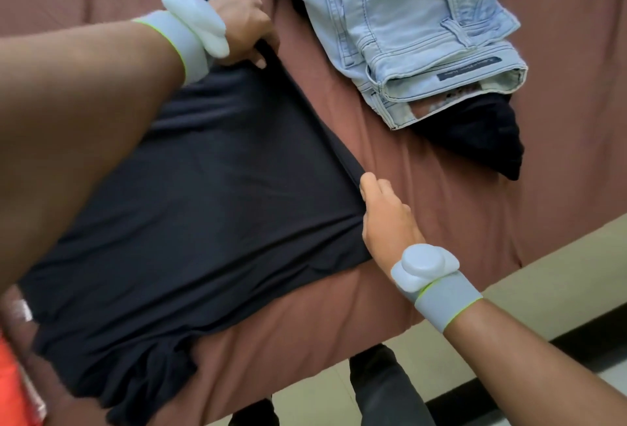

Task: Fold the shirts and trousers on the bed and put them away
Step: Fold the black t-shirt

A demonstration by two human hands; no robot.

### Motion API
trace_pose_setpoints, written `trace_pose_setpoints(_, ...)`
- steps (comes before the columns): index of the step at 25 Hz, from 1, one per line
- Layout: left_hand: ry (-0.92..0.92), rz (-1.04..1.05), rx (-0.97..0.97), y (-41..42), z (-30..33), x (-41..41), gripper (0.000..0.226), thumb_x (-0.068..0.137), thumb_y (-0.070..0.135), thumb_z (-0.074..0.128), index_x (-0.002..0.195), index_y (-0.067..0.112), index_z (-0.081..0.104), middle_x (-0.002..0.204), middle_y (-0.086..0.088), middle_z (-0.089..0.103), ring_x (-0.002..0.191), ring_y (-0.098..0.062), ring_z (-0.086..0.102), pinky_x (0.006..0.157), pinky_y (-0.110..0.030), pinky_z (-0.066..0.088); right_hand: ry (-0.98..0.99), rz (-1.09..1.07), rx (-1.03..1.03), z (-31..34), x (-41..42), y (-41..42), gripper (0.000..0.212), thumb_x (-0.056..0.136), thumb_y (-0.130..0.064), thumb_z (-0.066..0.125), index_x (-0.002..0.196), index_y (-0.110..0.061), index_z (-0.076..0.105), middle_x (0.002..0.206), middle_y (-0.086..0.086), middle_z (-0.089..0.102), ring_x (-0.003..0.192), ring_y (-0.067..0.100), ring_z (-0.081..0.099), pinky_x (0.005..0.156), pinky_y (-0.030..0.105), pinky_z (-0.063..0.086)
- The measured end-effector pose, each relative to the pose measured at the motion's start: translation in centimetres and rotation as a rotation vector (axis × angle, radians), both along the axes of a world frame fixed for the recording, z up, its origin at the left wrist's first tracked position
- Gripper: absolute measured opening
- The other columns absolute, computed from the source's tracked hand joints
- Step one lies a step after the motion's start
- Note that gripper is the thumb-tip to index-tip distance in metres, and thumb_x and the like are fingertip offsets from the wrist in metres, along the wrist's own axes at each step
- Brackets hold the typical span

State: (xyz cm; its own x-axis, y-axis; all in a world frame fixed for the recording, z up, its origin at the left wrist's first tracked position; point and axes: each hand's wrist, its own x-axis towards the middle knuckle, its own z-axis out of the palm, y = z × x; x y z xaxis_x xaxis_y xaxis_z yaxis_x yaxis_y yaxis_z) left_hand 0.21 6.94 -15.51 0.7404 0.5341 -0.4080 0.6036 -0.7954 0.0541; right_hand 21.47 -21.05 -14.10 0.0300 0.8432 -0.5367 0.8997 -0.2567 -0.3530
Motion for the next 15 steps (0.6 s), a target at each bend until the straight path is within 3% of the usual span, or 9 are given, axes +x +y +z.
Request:
trace_pose_setpoints(3, -0.161, -0.097, 0.015, 1.0, 0.4, 1.0, 0.014, 0.083, 0.016, 0.075, 0.093, 0.007, 0.071, 0.082, -0.017, 0.066, 0.087, -0.037, 0.058, 0.094, -0.046, 0.035, -0.037, 0.006, 0.001, 0.2, 0.8, -0.5, 0.036, 0.088, 0.012, 0.036, 0.098, -0.022, 0.028, 0.099, 0.003, 0.040, 0.063, 0.035, 0.046, 0.059, 0.038, 0.035)
trace_pose_setpoints(5, -0.273, -0.056, 0.065, 1.2, -0.1, 1.0, 0.012, 0.088, 0.014, 0.067, 0.094, 0.004, 0.066, 0.086, -0.018, 0.065, 0.086, -0.039, 0.059, 0.091, -0.046, 0.036, -0.058, -0.045, -0.020, 0.2, 1.6, -0.5, 0.035, 0.088, 0.012, 0.035, 0.095, -0.021, 0.027, 0.098, 0.004, 0.039, 0.063, 0.036, 0.047, 0.058, 0.038, 0.034)
trace_pose_setpoints(9, -0.240, 0.073, 0.182, 0.4, -1.3, -0.1, 0.013, 0.093, 0.011, 0.055, 0.093, 0.004, 0.066, 0.086, -0.020, 0.063, 0.088, -0.038, 0.050, 0.086, -0.047, 0.032, -0.089, -0.059, -0.019, 0.0, 2.0, -0.9, 0.033, 0.089, 0.012, 0.035, 0.093, -0.019, 0.028, 0.097, 0.005, 0.038, 0.061, 0.037, 0.046, 0.056, 0.038, 0.032)
trace_pose_setpoints(12, -0.099, 0.404, 0.253, 0.8, -1.3, -2.1, 0.011, 0.088, 0.016, 0.056, 0.087, 0.009, 0.065, 0.089, -0.021, 0.062, 0.097, -0.037, 0.050, 0.091, -0.047, 0.034, -0.102, -0.040, -0.025, -0.1, 2.3, -1.0, 0.034, 0.089, 0.013, 0.036, 0.092, -0.020, 0.028, 0.097, 0.004, 0.038, 0.062, 0.037, 0.048, 0.056, 0.038, 0.032)
trace_pose_setpoints(15, -0.088, 0.673, 0.254, 0.5, -1.2, -3.1, 0.010, 0.086, 0.022, 0.045, 0.081, 0.020, 0.054, 0.084, -0.015, 0.048, 0.078, -0.027, 0.041, 0.077, -0.052, 0.043, -0.118, -0.017, -0.012, -0.3, 2.3, -1.3, 0.033, 0.088, 0.013, 0.035, 0.093, -0.019, 0.030, 0.098, 0.004, 0.039, 0.062, 0.038, 0.049, 0.056, 0.039, 0.033)
